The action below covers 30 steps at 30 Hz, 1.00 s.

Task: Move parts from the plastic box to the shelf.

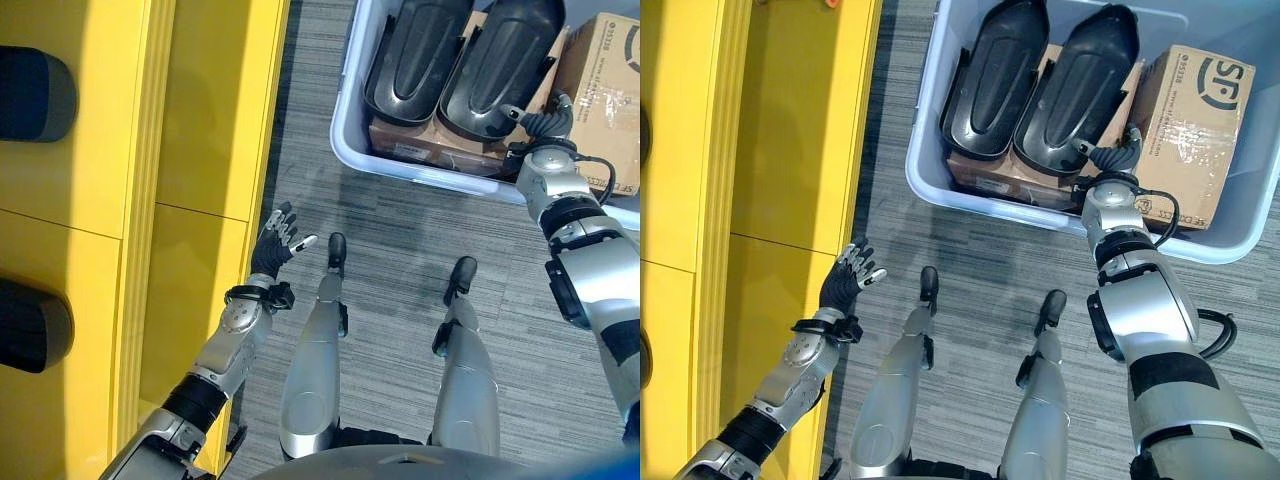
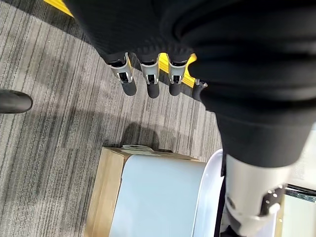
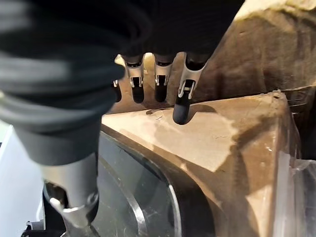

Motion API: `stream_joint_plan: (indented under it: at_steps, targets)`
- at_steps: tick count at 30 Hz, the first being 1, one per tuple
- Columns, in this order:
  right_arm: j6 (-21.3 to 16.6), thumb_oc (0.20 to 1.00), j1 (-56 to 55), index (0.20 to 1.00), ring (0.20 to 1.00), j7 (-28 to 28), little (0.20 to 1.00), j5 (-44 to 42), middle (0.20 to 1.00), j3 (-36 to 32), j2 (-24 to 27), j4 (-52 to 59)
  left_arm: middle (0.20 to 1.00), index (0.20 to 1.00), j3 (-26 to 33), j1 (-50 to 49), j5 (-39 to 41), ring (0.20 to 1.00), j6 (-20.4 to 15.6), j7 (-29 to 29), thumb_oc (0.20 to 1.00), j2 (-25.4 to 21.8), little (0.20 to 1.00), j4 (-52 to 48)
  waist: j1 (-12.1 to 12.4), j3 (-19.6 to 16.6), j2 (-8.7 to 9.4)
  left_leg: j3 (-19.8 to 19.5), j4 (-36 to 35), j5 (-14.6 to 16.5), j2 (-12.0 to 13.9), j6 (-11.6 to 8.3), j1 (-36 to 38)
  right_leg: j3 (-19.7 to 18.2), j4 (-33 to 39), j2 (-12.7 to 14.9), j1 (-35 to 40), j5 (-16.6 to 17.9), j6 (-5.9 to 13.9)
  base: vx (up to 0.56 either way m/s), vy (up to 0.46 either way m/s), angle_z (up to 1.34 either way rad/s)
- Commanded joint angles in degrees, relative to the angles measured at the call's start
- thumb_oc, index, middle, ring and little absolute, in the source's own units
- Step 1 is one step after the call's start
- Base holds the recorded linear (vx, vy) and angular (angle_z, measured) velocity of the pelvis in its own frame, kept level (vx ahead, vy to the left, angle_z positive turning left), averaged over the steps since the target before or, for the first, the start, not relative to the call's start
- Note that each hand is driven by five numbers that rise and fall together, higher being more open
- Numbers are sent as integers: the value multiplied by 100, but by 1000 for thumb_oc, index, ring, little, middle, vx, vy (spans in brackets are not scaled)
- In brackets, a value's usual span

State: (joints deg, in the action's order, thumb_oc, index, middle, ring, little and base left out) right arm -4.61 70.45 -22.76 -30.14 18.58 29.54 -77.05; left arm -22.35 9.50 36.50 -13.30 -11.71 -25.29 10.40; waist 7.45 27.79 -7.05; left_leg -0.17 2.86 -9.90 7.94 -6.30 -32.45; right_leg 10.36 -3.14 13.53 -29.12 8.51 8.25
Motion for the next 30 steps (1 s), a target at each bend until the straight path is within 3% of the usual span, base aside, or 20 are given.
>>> stream_joint_plan:
  at_steps: [1, 13, 14, 15, 16, 18, 19, 30]
  targets:
    - [53, 1000, 474, 1000, 1000, 27, 1000, -18, 1000, 169, 233, -26, 1000, 1000, -177, 92, -106, 1000, -257, -107, 1000, -128, 1000, -441, 264, 199, -46, -107, 686, 913, -100, 71, 95, -209, -1014, 322, -676, -343, 109, 8, -5, 9]
    - [185, 1000, 547, 1000, 1000, 99, 1000, 394, 1000, 434, 235, -117, 1000, 1000, -145, 81, -95, 1000, -301, -152, 1000, -134, 1000, -497, 354, 200, -41, -201, 739, 910, -145, 94, -147, -156, -1024, 340, -795, -349, 106, 2, -1, 1]
    - [203, 815, 553, 815, 815, 114, 815, 484, 815, 489, 236, -132, 1000, 1000, -141, 85, -94, 1000, -303, -152, 1000, -136, 1000, -493, 369, 200, -34, -215, 729, 905, -158, 100, -153, -148, -1019, 338, -811, -342, 108, 0, 0, 0]
    - [213, 542, 550, 542, 542, 119, 542, 523, 542, 505, 235, -137, 1000, 1000, -147, 85, -96, 1000, -307, -151, 1000, -130, 1000, -487, 369, 200, -32, -215, 731, 905, -158, 101, -161, -149, -1013, 338, -806, -341, 108, 0, 0, 0]
    - [218, 420, 544, 420, 420, 125, 420, 544, 420, 510, 232, -131, 1000, 1000, -152, 80, -98, 1000, -312, -155, 1000, -126, 1000, -485, 370, 200, -28, -223, 739, 909, -162, 104, -177, -151, -1022, 336, -817, -342, 109, 0, 0, 0]
    - [221, 354, 541, 354, 354, 118, 354, 566, 354, 522, 219, -119, 1000, 1000, -142, 87, -99, 1000, -317, -160, 1000, -129, 1000, -482, 381, 200, -13, -236, 739, 910, -165, 107, -177, -150, -1030, 334, -828, -345, 107, 2, 2, 2]
    - [233, 200, 553, 200, 200, 109, 200, 651, 200, 566, 194, -123, 1000, 1000, -129, 97, -105, 1000, -320, -176, 1000, -129, 1000, -469, 392, 200, 12, -253, 725, 912, -167, 120, -183, -145, -1023, 325, -835, -332, 104, 1, -2, 5]
    - [273, 200, 526, 200, 200, 85, 200, 855, 200, 585, 148, -189, 1000, 1000, -134, 55, -71, 1000, -339, -176, 1000, -157, 1000, -513, 429, 200, 56, -347, 702, 929, -217, 171, -160, -179, -1009, 314, -812, -334, 105, 1, 3, 2]
